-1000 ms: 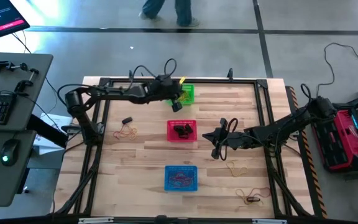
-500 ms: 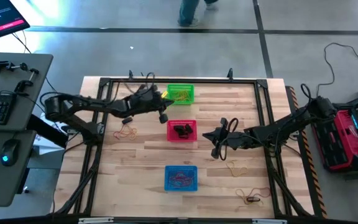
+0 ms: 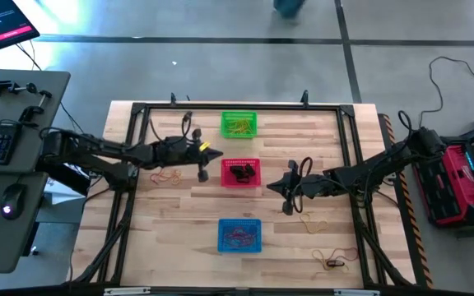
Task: Sort rubber bands into baskets
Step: Put the yellow rubber band into the green bin
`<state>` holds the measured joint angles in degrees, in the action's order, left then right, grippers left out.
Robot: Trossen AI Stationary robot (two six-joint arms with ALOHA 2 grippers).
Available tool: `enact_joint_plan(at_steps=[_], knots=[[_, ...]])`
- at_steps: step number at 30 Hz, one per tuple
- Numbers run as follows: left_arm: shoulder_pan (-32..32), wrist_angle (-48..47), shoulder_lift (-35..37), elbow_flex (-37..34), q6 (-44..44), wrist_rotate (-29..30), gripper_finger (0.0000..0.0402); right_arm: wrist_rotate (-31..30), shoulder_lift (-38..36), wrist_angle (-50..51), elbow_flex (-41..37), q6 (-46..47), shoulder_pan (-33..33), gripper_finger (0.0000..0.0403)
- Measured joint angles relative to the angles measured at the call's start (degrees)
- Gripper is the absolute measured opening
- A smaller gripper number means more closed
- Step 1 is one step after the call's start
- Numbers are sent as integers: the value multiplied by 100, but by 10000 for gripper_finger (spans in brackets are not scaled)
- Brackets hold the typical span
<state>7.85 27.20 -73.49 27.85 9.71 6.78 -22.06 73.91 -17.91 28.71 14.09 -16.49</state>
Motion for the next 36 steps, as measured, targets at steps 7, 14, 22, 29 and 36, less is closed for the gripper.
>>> enact_joint_plan(at_steps=[7, 14, 22, 29, 36], knots=[[-308, 540, 0, -420, 90, -6, 0, -40, 0, -38, 5, 1, 0, 0], [-477, 748, -2, -667, -48, -21, 0, -42, 0, -64, 13, 32, 0, 0], [-690, 732, -4, -671, -54, -396, 0, 15, 0, -69, 13, 396, 1, 0], [-869, 732, -4, -671, -67, -397, 0, 257, 0, -70, 15, 520, -7, 5], [-871, 726, -4, -671, -220, -399, 0, 603, 0, 76, 15, 852, -5, 57]])
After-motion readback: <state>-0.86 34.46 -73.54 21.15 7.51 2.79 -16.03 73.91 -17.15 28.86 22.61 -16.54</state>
